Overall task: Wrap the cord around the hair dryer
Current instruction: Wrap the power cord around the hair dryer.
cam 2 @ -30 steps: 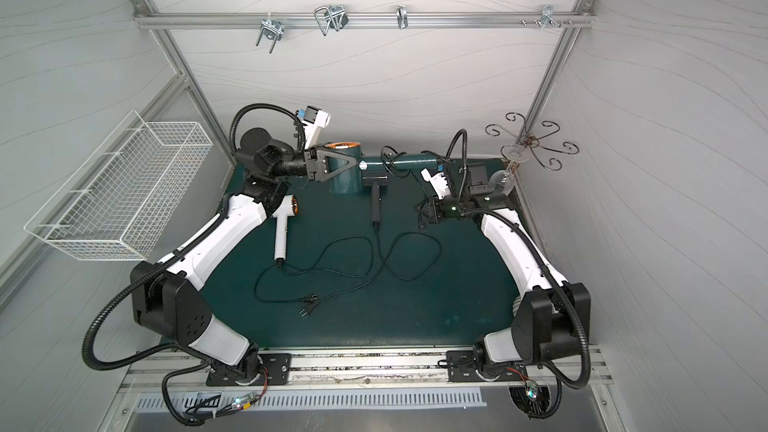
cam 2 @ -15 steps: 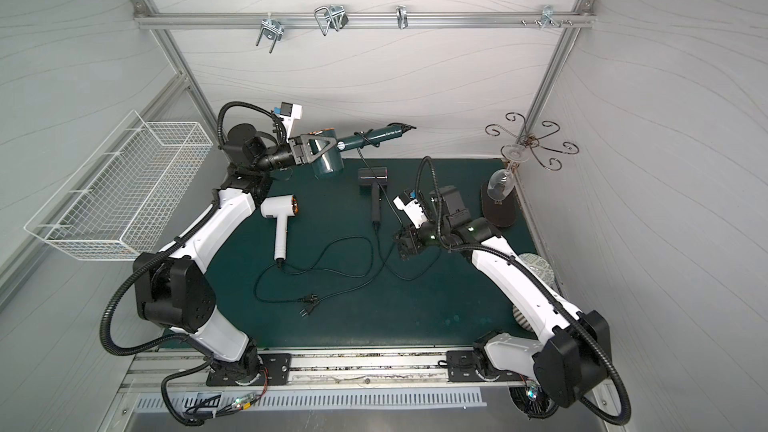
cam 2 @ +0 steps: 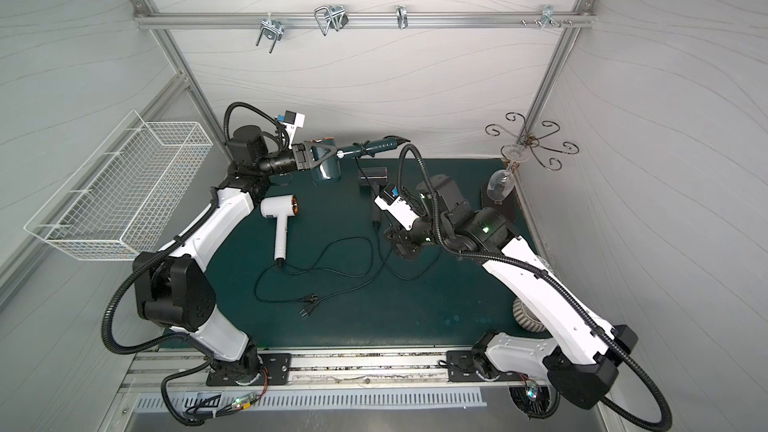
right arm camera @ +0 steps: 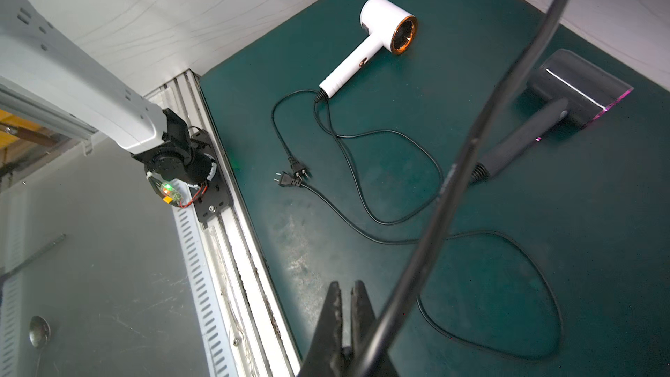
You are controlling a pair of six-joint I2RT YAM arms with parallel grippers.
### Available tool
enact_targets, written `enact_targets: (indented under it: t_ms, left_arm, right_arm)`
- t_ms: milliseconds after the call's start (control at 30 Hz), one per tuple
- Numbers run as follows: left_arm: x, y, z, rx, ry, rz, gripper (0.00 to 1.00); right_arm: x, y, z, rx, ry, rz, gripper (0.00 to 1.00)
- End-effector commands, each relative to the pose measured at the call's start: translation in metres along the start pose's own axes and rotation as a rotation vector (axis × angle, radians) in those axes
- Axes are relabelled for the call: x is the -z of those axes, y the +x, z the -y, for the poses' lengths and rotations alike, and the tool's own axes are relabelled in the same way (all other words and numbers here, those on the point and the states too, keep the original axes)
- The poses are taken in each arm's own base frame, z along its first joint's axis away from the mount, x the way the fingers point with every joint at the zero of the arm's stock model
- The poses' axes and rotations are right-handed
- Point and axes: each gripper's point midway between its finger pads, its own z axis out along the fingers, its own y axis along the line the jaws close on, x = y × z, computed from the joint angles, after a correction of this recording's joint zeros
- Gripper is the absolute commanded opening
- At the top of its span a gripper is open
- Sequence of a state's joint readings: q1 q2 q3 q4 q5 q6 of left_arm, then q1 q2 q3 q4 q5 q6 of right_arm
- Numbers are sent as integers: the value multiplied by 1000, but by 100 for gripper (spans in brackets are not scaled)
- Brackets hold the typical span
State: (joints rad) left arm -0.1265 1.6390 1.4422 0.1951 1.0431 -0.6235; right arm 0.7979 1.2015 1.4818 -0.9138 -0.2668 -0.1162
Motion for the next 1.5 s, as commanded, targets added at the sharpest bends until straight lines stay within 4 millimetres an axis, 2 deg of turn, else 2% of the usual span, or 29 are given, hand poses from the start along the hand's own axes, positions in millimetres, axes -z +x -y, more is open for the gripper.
enact_targets:
  t_ms: [0, 167, 300, 500, 667, 800, 900, 1033, 1167, 1333, 1467]
  left_arm:
    - [3, -10, -14, -105, -79, 47, 0]
    - [-10, 33, -16, -98, -107, -63, 0]
    - [-17, 73, -13, -73, -105, -143, 0]
    - [-14, 114, 3, -67, -79, -230, 0]
    - [-13, 136, 32, -73, -11, -290, 0]
    - [-20, 160, 66, -98, 70, -372, 0]
    - [-23, 173, 97, -127, 148, -420, 0]
    - [-21, 170, 140, -170, 261, -427, 0]
    - [-18, 150, 174, -188, 370, -382, 0]
    - [-15, 128, 201, -225, 439, -346, 0]
    - [-15, 120, 208, -243, 464, -331, 0]
  right_arm:
    - [9, 16, -7, 91, 12, -128, 0]
    - [25, -15, 4, 214, 92, -121, 0]
    - [34, -44, 21, 308, 186, -90, 0]
    - [43, -77, 54, 349, 283, -17, 0]
    - [43, -94, 81, 381, 343, 13, 0]
    - [38, -102, 106, 403, 366, 33, 0]
    - [31, -101, 126, 399, 361, 36, 0]
    - [14, -89, 152, 358, 309, 51, 0]
    - [-9, -72, 165, 281, 210, 60, 0]
    - [-26, -48, 181, 80, 61, 122, 0]
    - [-29, -29, 191, -51, -26, 165, 0]
